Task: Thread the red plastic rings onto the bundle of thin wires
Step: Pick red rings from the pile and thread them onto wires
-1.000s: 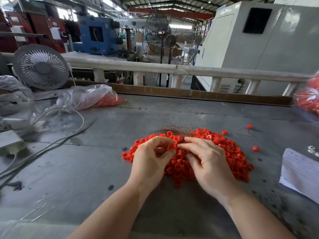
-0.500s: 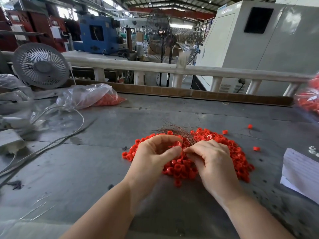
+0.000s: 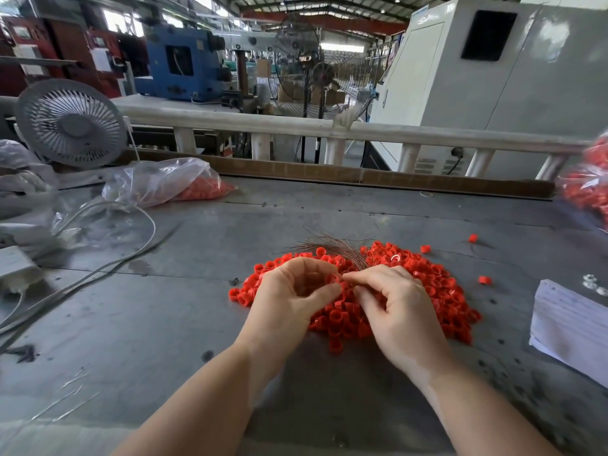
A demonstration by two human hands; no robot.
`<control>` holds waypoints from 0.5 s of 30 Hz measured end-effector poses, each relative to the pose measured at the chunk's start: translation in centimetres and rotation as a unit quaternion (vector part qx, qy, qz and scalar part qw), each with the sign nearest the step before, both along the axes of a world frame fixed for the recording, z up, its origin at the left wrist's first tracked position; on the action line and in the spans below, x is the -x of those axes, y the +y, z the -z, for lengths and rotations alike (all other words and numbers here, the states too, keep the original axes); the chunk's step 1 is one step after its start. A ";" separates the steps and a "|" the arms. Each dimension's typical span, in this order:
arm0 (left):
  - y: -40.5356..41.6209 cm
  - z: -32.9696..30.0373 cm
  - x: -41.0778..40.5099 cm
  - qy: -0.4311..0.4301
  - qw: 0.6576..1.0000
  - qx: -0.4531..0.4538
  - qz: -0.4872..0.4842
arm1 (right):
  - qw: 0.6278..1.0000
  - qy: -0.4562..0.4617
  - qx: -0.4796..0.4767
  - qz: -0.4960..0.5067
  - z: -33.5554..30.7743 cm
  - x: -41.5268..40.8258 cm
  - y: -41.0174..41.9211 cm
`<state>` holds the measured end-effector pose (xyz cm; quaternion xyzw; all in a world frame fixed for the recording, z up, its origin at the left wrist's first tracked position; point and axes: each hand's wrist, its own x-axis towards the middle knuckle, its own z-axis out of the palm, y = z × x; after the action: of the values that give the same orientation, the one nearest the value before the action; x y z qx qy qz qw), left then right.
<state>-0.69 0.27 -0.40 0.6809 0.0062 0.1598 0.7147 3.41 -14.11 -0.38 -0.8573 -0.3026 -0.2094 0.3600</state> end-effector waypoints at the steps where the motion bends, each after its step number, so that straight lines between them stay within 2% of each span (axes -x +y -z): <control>1: -0.1 0.0 0.0 -0.003 0.999 -0.044 -0.008 | 0.999 0.030 -0.028 -0.011 -0.1 0.0 0.0; 4: -0.3 0.2 0.0 -0.007 0.990 -0.139 -0.029 | 0.987 0.114 -0.099 -0.048 -0.6 0.1 0.0; 9: -0.3 0.3 0.0 -0.013 0.981 -0.188 -0.042 | 0.958 0.183 -0.200 -0.092 -0.8 0.3 -0.2; 12: -0.4 0.3 0.0 -0.012 0.986 -0.163 -0.044 | 0.958 0.172 -0.216 -0.077 -0.7 0.1 -0.2; 15: -0.2 0.3 0.0 -0.014 0.997 -0.067 -0.042 | 0.971 0.128 -0.198 -0.050 -0.8 0.2 -0.3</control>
<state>-0.65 0.06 -0.66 0.7238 0.0143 0.1988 0.6606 3.19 -14.39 0.38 -0.7727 -0.2490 -0.1356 0.5680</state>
